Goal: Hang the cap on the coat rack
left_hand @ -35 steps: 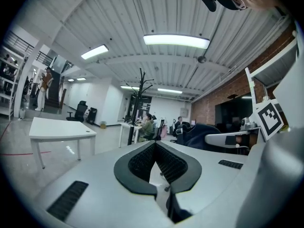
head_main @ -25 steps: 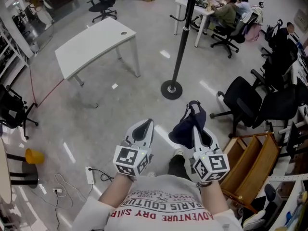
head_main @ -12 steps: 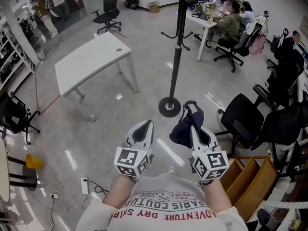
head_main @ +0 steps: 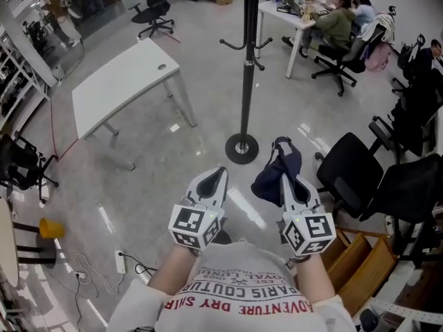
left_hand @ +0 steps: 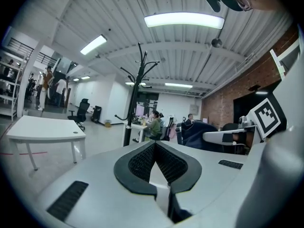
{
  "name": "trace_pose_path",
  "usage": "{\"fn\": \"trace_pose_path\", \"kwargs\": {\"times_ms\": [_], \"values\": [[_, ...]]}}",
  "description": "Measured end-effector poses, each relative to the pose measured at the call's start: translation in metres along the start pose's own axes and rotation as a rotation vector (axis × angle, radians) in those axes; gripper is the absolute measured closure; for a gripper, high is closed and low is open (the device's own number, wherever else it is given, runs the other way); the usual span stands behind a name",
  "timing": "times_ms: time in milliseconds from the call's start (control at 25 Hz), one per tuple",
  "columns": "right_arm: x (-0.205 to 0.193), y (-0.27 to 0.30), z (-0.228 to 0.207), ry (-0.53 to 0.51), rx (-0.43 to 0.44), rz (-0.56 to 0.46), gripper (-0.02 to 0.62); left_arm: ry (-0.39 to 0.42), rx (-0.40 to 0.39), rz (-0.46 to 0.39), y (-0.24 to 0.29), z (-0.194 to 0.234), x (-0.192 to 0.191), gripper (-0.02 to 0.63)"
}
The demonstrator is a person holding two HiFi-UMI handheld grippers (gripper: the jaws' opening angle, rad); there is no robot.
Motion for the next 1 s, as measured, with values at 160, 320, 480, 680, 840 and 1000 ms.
{"fn": "trace_pose_path", "kwargs": {"times_ms": [160, 320, 480, 680, 840, 1000], "values": [[0.008, 0.039, -0.012, 0.004, -0.017, 0.014, 0.577, -0.012, -0.008, 0.004, 0.036, 0.031, 0.007, 0.6], [0.026, 0.084, -0.02, -0.006, -0.052, 0.032, 0.577, -0.009, -0.06, 0.004, 0.084, 0.063, 0.026, 0.6], [0.053, 0.138, -0.028, -0.005, -0.089, 0.025, 0.577, 0.009, -0.113, 0.005, 0.13, 0.106, 0.053, 0.6], [0.085, 0.203, -0.032, 0.012, -0.139, 0.005, 0.577, 0.028, -0.156, 0.006, 0.174, 0.166, 0.085, 0.6], [0.097, 0.244, -0.036, 0.031, -0.167, 0.004, 0.577, 0.034, -0.165, 0.006, 0.197, 0.201, 0.097, 0.6], [0.106, 0.276, -0.045, 0.032, -0.169, 0.022, 0.577, 0.012, -0.173, 0.028, 0.221, 0.221, 0.099, 0.6]]}}
Point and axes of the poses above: the fingertips, and each gripper's own axes: y forward along the fingers, z to its left, x out of its top, the point moved 6 cm from there along -y, backward along the fingers, and after that the axes turned 9 degrees about z, right-handed, at the moved point
